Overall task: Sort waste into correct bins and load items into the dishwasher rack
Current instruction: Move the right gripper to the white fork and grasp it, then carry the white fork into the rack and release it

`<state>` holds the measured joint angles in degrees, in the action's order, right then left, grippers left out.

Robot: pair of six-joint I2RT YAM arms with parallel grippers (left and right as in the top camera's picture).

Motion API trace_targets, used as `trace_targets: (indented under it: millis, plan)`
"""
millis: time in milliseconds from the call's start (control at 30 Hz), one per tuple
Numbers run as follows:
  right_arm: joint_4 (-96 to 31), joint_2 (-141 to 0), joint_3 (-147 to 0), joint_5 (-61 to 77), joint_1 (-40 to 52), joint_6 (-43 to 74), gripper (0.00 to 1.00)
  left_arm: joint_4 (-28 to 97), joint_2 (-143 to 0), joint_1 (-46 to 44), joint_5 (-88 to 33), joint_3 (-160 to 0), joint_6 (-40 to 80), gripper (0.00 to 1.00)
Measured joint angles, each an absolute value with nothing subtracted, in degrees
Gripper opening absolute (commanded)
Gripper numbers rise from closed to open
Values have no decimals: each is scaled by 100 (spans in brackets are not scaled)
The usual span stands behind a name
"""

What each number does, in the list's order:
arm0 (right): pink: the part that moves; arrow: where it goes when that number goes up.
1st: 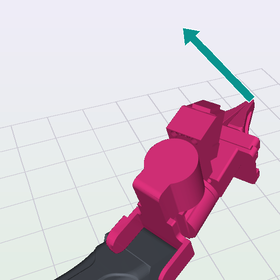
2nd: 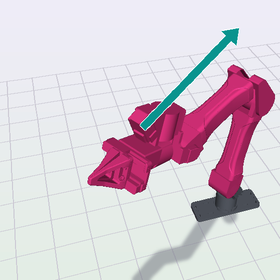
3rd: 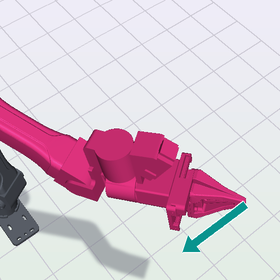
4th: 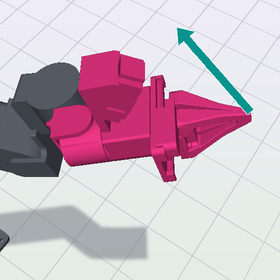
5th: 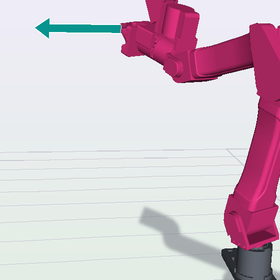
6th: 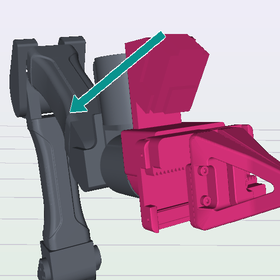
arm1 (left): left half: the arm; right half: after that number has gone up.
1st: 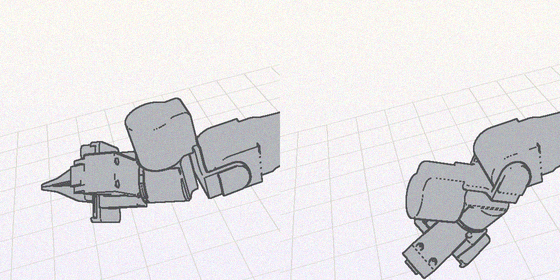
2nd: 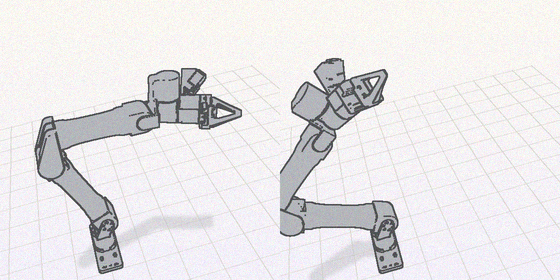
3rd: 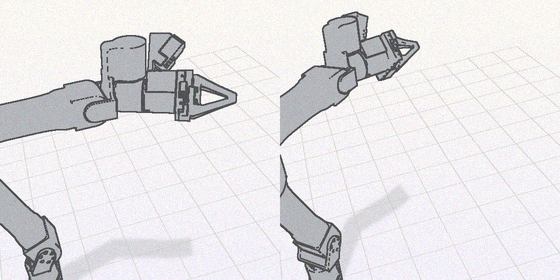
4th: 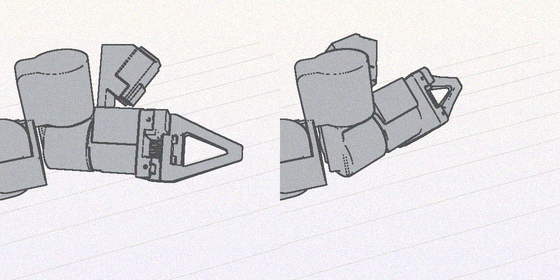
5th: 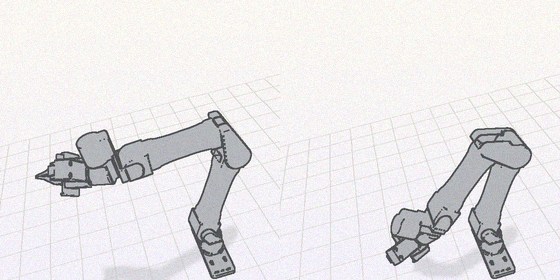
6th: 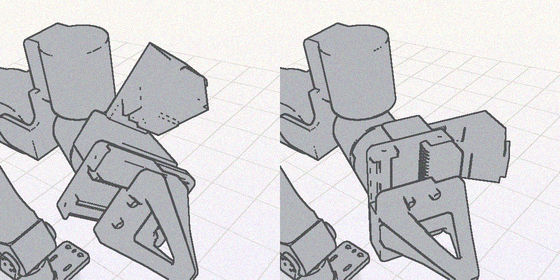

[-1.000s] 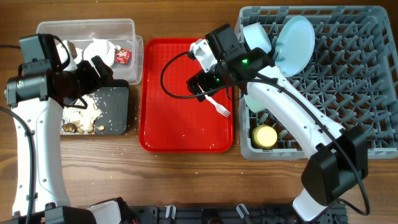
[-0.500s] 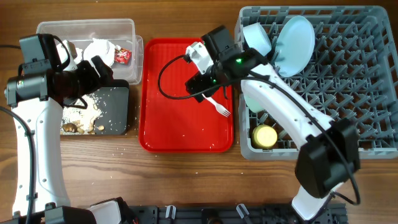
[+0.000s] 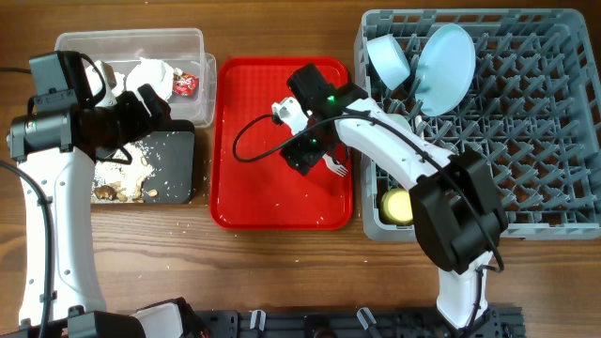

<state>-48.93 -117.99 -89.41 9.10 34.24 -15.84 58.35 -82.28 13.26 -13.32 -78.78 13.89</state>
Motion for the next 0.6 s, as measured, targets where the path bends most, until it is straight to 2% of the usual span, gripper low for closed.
trace_targets:
  millis: [167, 367, 567, 600]
  plan:
    - [-4904, -11922, -8941, 322, 3417, -1839, 82, 5835, -8228, 1326, -1332, -7878, 1389, 100]
    - [-4818, -12232, -8925, 95, 3308, -2141, 56, 5835, -8228, 1326, -1332, -7878, 1389, 100]
    - [-4853, -12283, -8908, 75, 3179, -2158, 42, 5835, -8228, 1326, -1332, -7878, 1389, 100]
    - [-4862, -12283, -8908, 75, 3177, -2134, 33, 5835, -8228, 1326, -1332, -7878, 1389, 100]
